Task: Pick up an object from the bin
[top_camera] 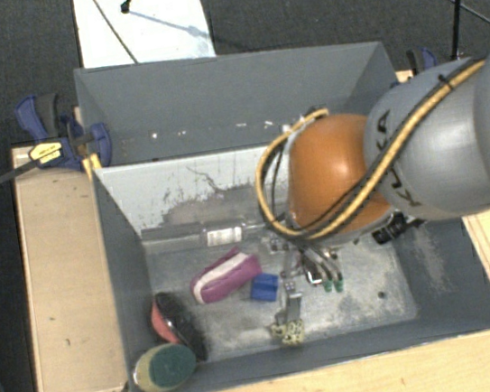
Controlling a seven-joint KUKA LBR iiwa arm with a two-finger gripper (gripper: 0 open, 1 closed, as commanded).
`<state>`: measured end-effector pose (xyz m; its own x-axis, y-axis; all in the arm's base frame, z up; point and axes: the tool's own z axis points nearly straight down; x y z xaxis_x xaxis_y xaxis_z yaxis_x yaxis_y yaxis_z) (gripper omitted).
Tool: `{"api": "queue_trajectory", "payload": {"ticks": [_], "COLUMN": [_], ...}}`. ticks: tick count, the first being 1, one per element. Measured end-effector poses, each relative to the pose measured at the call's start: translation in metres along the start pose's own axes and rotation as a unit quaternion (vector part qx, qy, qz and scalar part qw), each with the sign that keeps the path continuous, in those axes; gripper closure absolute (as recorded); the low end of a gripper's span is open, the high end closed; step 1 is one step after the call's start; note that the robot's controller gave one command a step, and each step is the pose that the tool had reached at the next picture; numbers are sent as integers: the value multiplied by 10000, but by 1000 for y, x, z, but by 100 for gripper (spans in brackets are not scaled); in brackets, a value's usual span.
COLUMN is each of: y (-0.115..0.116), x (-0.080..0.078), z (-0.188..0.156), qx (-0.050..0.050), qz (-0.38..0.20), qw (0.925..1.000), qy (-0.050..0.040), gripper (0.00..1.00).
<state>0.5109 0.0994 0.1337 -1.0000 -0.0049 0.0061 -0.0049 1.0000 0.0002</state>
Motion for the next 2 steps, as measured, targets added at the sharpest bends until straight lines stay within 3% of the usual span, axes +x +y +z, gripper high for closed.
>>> {"api": "queue_trajectory", "payload": {"ticks": [1, 2], "y": [15, 14], "x": [-22, -23], "z": [64, 63], "qx": [-7, -7], "qz": [1352, 1370], "qw": [9908, 9906], "qy": [-39, -49], "gripper": [0, 100]}}
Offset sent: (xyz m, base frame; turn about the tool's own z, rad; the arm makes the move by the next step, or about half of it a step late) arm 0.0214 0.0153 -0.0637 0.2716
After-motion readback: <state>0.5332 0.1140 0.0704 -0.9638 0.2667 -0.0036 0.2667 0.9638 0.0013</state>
